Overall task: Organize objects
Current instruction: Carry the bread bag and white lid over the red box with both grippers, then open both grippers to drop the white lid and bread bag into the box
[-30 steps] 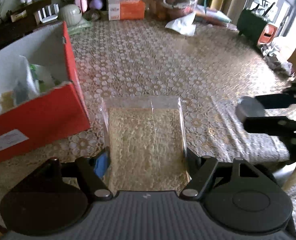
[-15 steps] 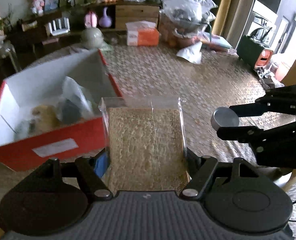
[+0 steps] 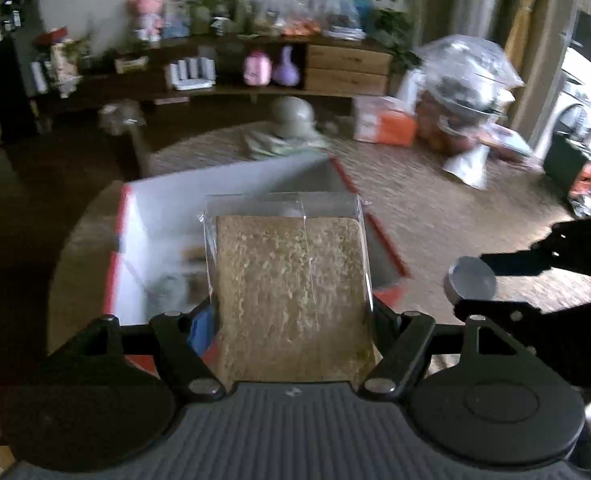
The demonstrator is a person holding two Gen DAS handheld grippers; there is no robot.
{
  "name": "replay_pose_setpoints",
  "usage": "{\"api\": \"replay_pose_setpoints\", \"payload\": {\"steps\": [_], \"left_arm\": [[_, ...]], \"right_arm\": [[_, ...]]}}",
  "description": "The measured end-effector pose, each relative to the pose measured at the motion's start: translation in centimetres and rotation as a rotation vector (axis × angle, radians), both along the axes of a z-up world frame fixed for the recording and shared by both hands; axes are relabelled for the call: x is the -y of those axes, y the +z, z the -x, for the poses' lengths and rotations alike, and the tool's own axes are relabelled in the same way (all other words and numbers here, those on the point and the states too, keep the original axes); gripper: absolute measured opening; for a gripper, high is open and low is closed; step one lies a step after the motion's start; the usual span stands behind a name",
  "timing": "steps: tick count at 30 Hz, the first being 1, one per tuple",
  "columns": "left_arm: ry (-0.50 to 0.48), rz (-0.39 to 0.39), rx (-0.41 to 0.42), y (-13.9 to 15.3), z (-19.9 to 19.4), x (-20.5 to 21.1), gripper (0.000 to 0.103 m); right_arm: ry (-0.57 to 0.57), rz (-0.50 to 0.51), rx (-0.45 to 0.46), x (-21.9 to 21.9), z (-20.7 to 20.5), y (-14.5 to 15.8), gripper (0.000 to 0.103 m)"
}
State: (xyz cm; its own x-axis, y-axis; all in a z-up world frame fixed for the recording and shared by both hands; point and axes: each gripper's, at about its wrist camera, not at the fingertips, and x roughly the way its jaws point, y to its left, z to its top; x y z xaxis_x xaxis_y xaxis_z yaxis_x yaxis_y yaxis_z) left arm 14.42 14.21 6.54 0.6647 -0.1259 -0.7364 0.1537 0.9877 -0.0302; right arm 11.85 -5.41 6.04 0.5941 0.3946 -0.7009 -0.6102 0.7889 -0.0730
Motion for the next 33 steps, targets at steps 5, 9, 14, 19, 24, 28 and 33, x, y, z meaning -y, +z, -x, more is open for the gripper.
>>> {"api": "replay_pose_setpoints", "payload": {"steps": [5, 9, 14, 19, 24, 28, 33], "left_arm": [[0.065, -0.053, 0.018, -0.4, -3.2, -2.7, 0.074], [0.088, -0.075, -0.004, -1.8, -6.0, -3.7, 0.074], [0.105, -0.127, -0.062, -4.5, -9.3, -4.3, 0.074], [0.109, -0.186, -0.112, -6.9, -11.4, -4.0, 0.074], [0.105, -0.196, -0.157, -8.7, -12.4, -4.3, 0.074], [0.120, -0.182, -0.176, -9.5, -12.9, -4.8, 0.074], [0.141, -0.150, -0.214, -10.6, -13.3, -5.2, 0.075]], "right_arm": [[0.000, 0.010, 0.007, -3.5, -2.7, -0.6, 0.038], [-0.009, 0.031, 0.004, -5.9, -4.7, -1.7, 0.038], [-0.032, 0.071, -0.011, -8.5, -7.4, -3.7, 0.038], [-0.042, 0.061, -0.049, -10.3, -9.6, -5.1, 0.038], [-0.037, 0.084, -0.065, -11.4, -10.5, -6.6, 0.038], [-0.050, 0.095, -0.090, -11.5, -11.1, -7.7, 0.038], [-0.084, 0.098, -0.125, -11.4, -11.7, -8.6, 0.040]]}}
